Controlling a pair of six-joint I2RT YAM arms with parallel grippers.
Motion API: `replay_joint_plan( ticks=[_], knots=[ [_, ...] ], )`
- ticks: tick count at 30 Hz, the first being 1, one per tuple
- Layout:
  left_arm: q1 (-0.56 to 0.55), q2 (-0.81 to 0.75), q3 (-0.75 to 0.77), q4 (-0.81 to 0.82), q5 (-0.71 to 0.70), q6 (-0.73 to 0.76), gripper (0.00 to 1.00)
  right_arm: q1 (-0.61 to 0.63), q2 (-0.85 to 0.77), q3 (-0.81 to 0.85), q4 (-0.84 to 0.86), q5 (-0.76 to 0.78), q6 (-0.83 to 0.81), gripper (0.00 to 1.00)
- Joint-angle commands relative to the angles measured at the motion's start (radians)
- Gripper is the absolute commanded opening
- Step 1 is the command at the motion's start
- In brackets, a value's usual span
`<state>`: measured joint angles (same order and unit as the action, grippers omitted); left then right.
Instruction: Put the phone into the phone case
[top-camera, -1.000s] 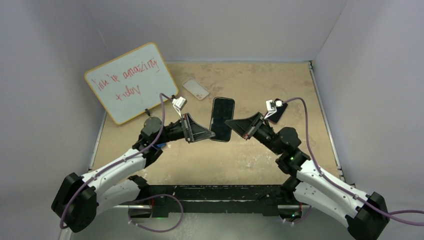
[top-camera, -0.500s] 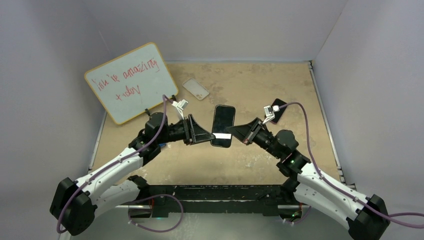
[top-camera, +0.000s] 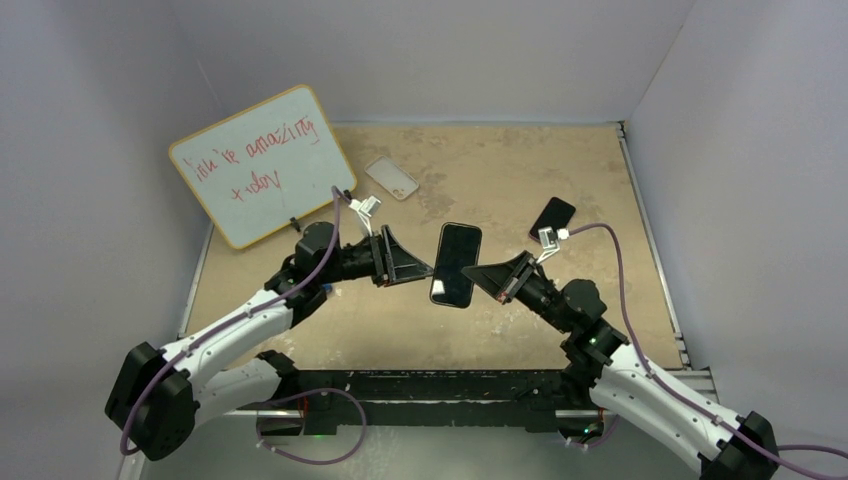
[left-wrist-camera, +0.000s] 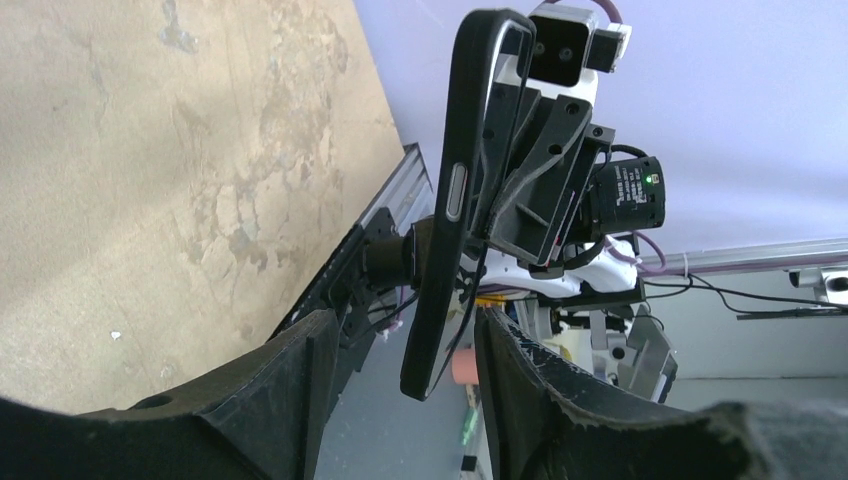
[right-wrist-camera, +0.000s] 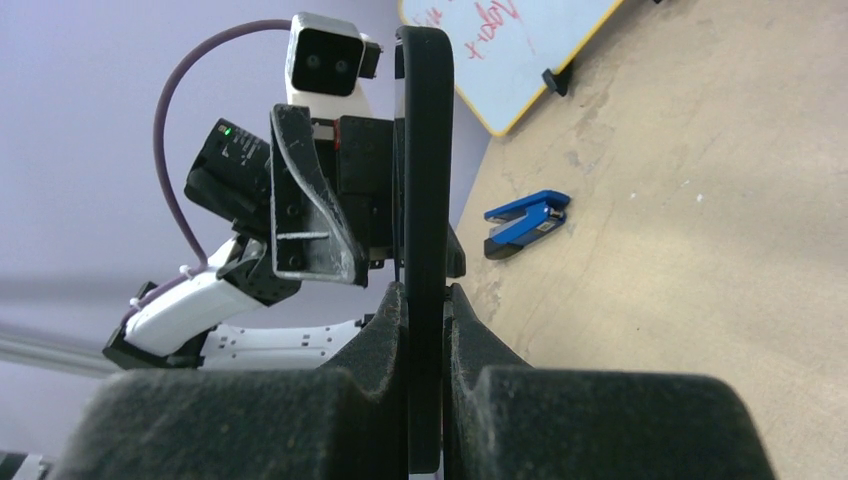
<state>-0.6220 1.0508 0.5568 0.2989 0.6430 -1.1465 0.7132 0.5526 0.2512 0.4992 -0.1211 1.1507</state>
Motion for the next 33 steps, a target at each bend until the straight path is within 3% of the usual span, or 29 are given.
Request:
replay_joint_plan(
  ticks=[1,12,25,27,30,33],
  knots=[
    [0.003,0.046,0.052,0.044,0.078,0.032,0.54,0.0,0.006,0.022,0.13,0.054,0.035,0.0],
    [0.001,0.105,0.034,0.161,0.118,-0.057,0.49,-0.001,0.038,0.034,0.114,0.138,0.034,0.0],
    [-0.016,0.166,0.029,0.162,0.126,-0.055,0.47,-0.001,0.078,-0.009,0.179,0.151,0.057,0.0],
    [-0.018,0.166,0.032,0.152,0.124,-0.055,0.37,0.0,0.081,-0.012,0.177,0.155,0.058,0.0],
    [-0.017,0.169,0.05,0.078,0.109,-0.034,0.03,0.0,0.091,-0.012,0.172,0.155,0.051,0.0],
    [-0.018,0.173,0.107,-0.115,0.061,0.069,0.0,0.0,0.098,-0.002,0.138,0.156,0.019,0.0]
  ],
)
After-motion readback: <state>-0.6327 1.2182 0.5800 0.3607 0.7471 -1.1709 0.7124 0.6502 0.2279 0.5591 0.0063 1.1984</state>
